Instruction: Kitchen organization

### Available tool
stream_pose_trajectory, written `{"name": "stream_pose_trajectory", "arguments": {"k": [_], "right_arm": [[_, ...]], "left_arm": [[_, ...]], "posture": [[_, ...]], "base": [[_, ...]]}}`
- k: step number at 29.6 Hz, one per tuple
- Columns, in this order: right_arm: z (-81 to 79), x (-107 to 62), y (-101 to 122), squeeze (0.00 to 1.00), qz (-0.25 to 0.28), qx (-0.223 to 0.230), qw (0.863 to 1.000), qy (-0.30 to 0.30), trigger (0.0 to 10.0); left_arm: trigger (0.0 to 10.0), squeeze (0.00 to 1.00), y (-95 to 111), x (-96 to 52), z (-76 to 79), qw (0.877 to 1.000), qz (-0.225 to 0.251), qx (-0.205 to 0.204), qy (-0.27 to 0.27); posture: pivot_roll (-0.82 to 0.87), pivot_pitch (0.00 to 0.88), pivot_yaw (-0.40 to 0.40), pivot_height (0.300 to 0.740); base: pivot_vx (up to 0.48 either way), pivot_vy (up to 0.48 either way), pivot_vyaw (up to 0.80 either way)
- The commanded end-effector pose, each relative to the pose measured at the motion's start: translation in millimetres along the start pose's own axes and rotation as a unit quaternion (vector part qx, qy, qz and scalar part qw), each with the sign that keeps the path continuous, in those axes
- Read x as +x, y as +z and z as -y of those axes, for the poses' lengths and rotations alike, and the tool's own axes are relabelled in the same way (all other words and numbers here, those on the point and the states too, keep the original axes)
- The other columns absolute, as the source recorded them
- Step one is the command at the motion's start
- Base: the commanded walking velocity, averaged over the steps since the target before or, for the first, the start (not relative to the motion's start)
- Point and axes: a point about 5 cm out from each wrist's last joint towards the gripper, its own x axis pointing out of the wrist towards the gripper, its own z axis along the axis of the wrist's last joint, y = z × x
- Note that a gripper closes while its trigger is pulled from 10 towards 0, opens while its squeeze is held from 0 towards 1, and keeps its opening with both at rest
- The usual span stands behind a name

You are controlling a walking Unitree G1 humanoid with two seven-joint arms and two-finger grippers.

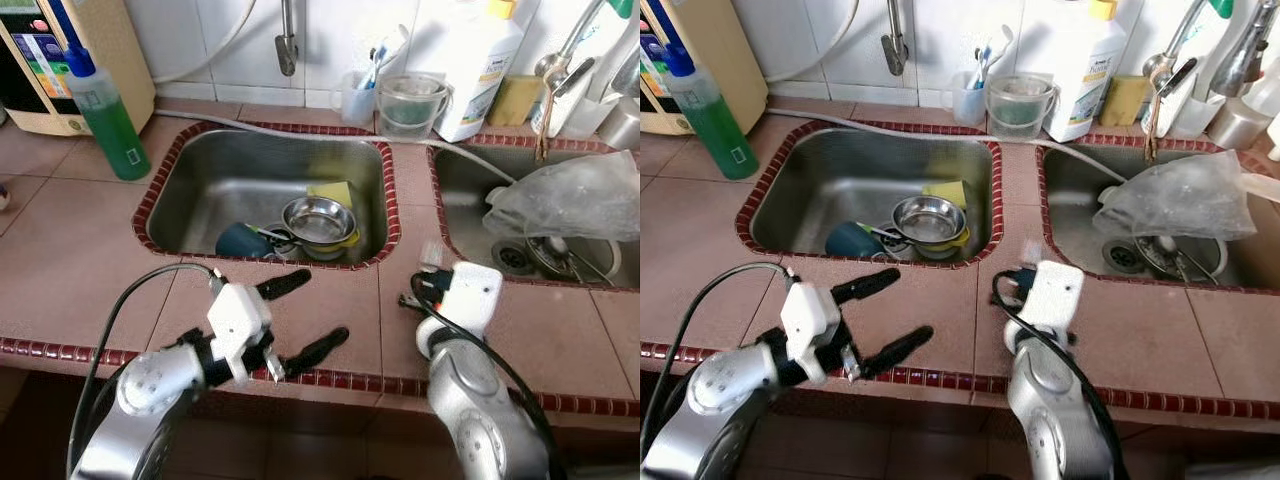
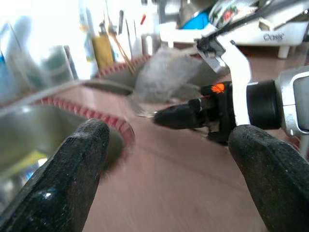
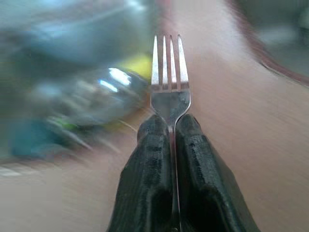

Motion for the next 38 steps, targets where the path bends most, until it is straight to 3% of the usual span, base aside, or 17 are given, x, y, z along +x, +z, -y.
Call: {"name": "stream_pose_trajectory", "arguments": {"k": [1, 12, 24, 31, 38], "right_arm": [[-12.7, 1.5, 4.5, 0.00, 0.018, 0.050, 0.998, 0.018, 10.0], [-10.5, 4.8, 4.5, 0.00, 0.026, 0.048, 0.998, 0.030, 10.0], [1.7, 13.0, 39.7, 0.00, 0.130, -0.024, 0.990, 0.055, 10.0], [15.3, 17.1, 47.8, 0.00, 0.176, -0.088, 0.978, 0.064, 10.0], [24.5, 22.2, 50.9, 0.00, 0.196, -0.112, 0.972, 0.063, 10.0]], "left_arm": [[10.0, 0.00, -3.9, -2.5, -0.3, 1.000, -0.009, 0.002, 0.003], [10.0, 0.00, -4.9, -1.5, -1.4, 1.000, -0.006, 0.002, 0.002], [10.0, 0.00, -2.9, 1.1, -13.4, 0.999, 0.004, -0.012, 0.032], [10.0, 0.00, -4.9, 8.8, -31.2, 0.994, 0.009, -0.043, 0.102], [10.0, 0.00, -7.1, 18.4, -51.1, 0.980, 0.004, -0.056, 0.190]], "posture": [[-0.11, 0.082, 0.035, 0.740], [-0.11, 0.082, 0.037, 0.740], [-0.11, 0.068, 0.039, 0.740], [-0.12, 0.051, 0.042, 0.740], [-0.11, 0.035, 0.046, 0.740]], "base": [[0.000, 0.000, 0.00], [0.000, 0.000, 0.00], [0.000, 0.000, 0.00], [0.000, 0.000, 0.00], [0.000, 0.000, 0.00]]}}
